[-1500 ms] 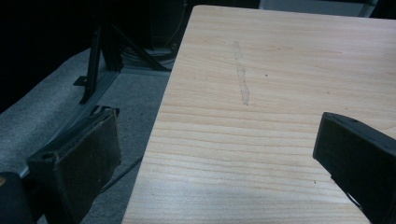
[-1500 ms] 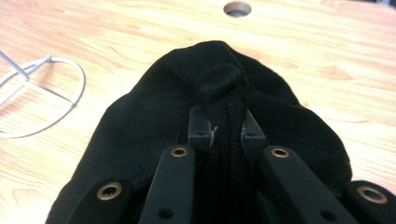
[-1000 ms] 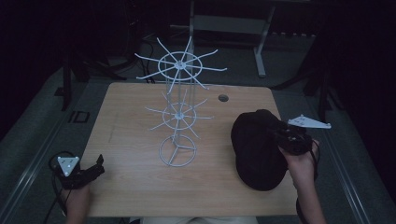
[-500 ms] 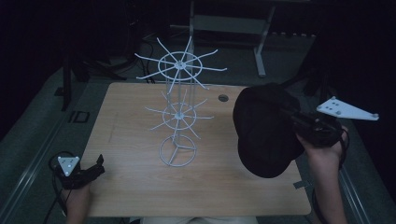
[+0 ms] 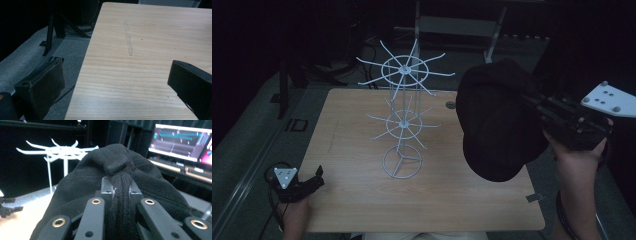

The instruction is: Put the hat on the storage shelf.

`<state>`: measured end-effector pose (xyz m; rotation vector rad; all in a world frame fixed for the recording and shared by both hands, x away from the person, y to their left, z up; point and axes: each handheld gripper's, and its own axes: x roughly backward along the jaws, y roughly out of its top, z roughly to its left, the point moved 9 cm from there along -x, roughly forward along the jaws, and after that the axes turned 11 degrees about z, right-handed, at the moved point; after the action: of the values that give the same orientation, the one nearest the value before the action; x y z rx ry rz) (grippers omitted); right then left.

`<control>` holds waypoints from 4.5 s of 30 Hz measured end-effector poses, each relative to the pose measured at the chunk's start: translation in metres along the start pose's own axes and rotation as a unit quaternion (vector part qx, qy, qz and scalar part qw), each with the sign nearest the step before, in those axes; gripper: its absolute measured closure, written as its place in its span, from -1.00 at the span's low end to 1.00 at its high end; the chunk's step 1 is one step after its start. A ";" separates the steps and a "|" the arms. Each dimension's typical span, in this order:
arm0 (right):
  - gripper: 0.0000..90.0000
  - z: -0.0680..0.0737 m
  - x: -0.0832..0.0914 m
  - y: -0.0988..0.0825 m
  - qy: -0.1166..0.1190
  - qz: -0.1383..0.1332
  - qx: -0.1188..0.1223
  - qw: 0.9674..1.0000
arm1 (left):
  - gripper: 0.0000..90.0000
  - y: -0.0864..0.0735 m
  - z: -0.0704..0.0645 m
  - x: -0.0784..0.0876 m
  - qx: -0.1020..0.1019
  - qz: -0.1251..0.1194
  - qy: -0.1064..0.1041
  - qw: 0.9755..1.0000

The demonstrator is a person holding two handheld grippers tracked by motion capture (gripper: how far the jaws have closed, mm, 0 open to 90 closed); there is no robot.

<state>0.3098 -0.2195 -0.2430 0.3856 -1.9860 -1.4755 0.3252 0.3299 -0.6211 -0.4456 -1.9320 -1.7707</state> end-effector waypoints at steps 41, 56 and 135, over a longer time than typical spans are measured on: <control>0.71 0.089 -0.059 -0.014 0.155 0.010 0.044 0.987 | -0.97 0.000 0.000 0.001 0.000 -0.003 -0.002 1.000; 0.67 0.095 -0.074 -0.033 0.147 0.020 0.041 0.988 | -0.97 0.000 0.001 0.001 0.004 -0.005 -0.003 1.000; -0.69 -0.046 -0.104 -0.312 -0.017 0.194 -0.157 0.968 | -0.97 0.000 0.002 0.001 0.008 -0.005 -0.005 1.000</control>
<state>0.3772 -0.2984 -0.5586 -0.1585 -1.6907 -1.5059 0.3242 0.3314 -0.6204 -0.4415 -1.9577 -1.7612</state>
